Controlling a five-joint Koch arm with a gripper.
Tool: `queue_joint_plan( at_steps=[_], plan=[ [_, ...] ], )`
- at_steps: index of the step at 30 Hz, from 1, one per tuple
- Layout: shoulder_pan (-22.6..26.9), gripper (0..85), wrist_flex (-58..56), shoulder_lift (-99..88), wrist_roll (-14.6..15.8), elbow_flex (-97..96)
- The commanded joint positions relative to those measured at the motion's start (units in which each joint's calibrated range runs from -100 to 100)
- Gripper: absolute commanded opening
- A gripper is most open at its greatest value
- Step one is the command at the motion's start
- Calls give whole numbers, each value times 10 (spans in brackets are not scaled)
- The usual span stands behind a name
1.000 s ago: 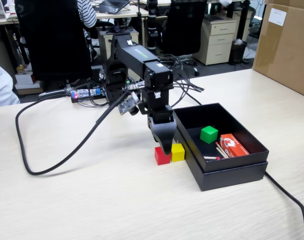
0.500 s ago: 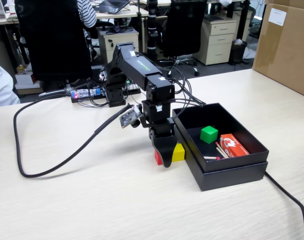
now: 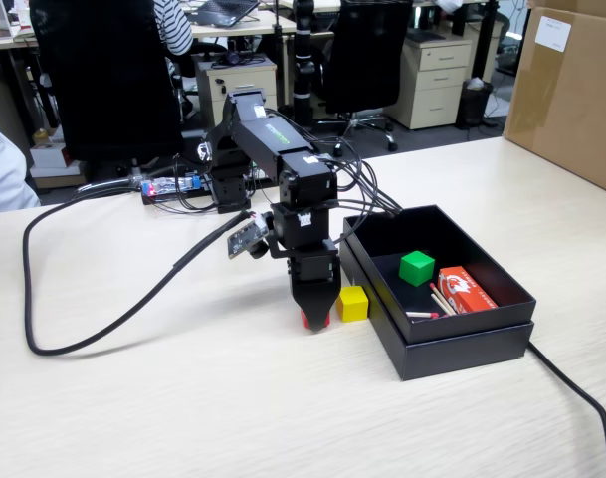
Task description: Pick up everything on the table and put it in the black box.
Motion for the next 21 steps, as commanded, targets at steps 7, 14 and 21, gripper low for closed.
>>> queue_joint_plan(
  at_steps=[7, 14, 21],
  plan=[
    [76, 9, 1, -302, 1, 59],
    [125, 9, 1, -241, 3, 80],
    [123, 9, 1, -116, -2, 118]
  ],
)
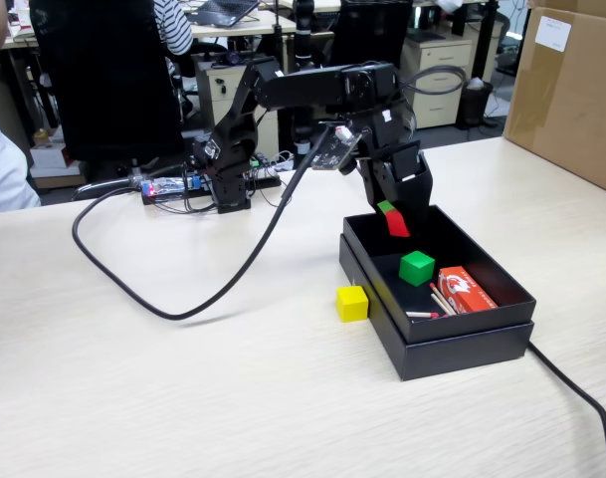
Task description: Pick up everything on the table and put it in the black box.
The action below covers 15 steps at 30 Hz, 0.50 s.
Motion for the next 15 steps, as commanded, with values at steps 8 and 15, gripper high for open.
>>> queue_joint_plan(
  at_steps=[8, 15],
  plan=[
    [-7, 9, 2, 109, -6, 77],
    [-14, 195, 2, 174, -11, 113]
  ],
)
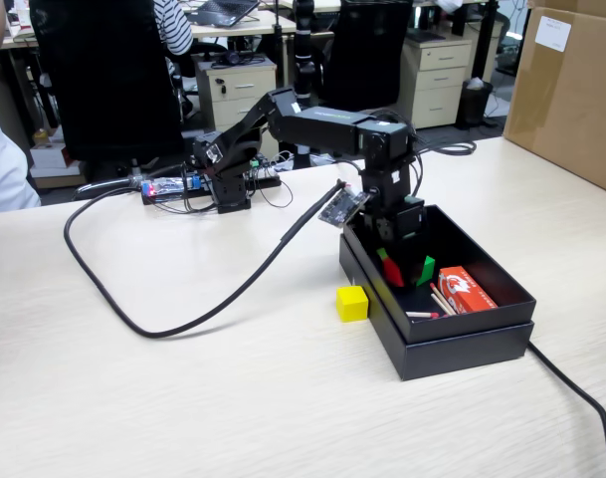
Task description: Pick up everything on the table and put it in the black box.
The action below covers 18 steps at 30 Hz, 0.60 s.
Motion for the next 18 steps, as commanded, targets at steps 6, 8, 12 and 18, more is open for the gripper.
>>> queue_joint_plan(
  at_steps=[6, 8, 12, 18],
  plan=[
    [-4, 326, 5, 1, -10, 85],
    [-3, 375, 5, -13, -11, 85],
    [-3, 395, 13, -77, -10, 88],
    [-16, 420, 16, -260, -10, 71]
  ],
)
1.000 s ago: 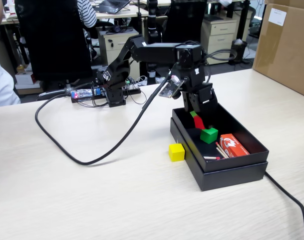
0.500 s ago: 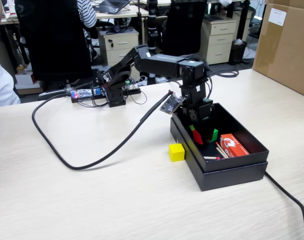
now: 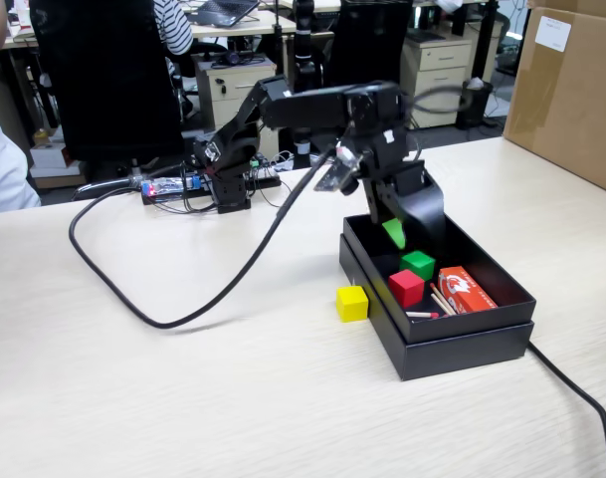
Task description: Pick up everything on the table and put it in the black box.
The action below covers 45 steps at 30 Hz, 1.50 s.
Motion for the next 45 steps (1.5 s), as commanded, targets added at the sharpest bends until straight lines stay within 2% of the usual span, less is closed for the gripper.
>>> queue_joint_plan(
  at_steps=[1, 10, 15, 25, 45],
  plan=[
    [-9, 422, 16, -129, -6, 29],
    [-56, 448, 16, -333, -9, -160],
    [-72, 476, 16, -345, -7, -265],
    [-69, 503, 16, -191, 12, -294],
    [-58, 492, 16, 57, 12, -127]
  ],
)
